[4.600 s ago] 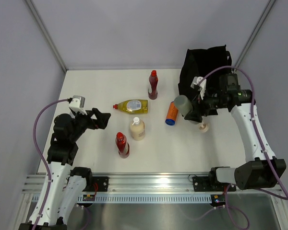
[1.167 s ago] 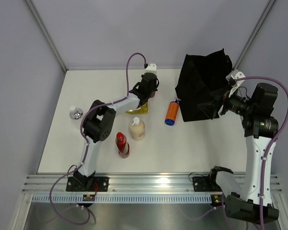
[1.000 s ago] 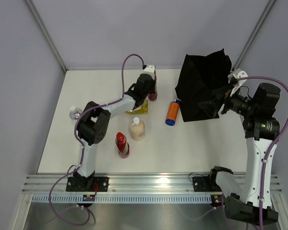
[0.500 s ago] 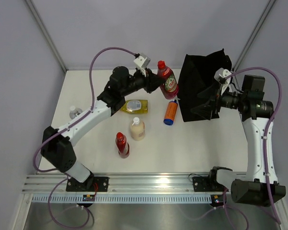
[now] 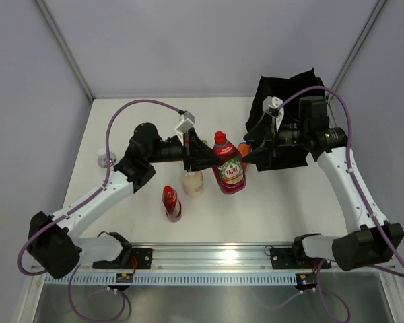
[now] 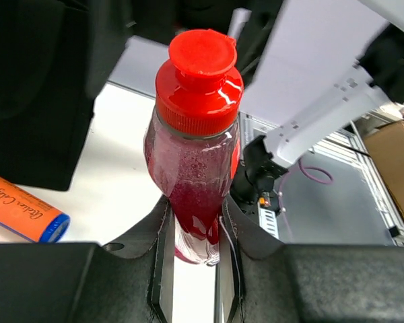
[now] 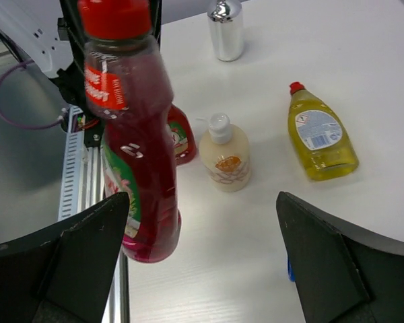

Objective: Place the personal care products into the canvas bag

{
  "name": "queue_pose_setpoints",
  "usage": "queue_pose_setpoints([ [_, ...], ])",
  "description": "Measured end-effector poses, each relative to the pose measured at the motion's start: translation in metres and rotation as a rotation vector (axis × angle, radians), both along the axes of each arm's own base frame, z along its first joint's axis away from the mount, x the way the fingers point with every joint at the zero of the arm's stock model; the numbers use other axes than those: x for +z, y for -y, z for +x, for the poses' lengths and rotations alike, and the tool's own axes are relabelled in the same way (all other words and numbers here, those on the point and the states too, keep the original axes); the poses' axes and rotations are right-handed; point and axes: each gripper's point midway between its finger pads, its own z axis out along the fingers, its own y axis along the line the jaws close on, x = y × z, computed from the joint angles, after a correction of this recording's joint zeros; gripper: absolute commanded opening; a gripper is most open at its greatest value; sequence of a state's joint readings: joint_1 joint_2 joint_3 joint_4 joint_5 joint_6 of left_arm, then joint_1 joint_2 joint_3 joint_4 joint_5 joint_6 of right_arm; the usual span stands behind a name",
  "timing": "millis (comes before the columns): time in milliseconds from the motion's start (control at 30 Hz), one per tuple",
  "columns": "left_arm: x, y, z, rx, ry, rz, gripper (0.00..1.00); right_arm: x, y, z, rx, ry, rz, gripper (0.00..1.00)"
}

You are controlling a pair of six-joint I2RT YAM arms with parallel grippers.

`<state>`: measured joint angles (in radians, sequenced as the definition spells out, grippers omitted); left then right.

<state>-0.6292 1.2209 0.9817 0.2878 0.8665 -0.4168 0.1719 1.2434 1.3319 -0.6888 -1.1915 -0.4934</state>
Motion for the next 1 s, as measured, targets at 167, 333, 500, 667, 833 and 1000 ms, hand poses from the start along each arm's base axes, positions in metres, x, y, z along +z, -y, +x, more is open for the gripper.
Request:
queue_pose_setpoints([
  [167, 0.001, -0.004, -0.009, -0.024, 0.000, -0.001, 0.00, -0.027, -0.022, -0.017, 0.159, -0.103, -0.022, 0.98],
  [333, 0.005, -0.004, -0.007, -0.020, 0.019, -0.014, 0.00, -0.038, -0.037, -0.042, 0.248, -0.141, -0.023, 0.96],
  [500, 0.005, -0.004, -0.007, -0.016, 0.024, -0.014, 0.00, -0.037, -0.040, -0.054, 0.265, -0.164, -0.011, 0.92],
  [667, 0.011, -0.003, -0.005, -0.011, 0.032, -0.033, 0.00, -0.041, -0.049, -0.063, 0.265, -0.185, 0.013, 0.84],
  [833, 0.020, -0.002, -0.007, -0.016, 0.025, -0.067, 0.00, -0.043, -0.057, -0.059, 0.263, -0.218, 0.030, 0.42],
  [1000, 0.025, -0.003, -0.005, -0.009, 0.029, -0.084, 0.21, -0.036, -0.058, -0.057, 0.266, -0.205, 0.035, 0.12],
])
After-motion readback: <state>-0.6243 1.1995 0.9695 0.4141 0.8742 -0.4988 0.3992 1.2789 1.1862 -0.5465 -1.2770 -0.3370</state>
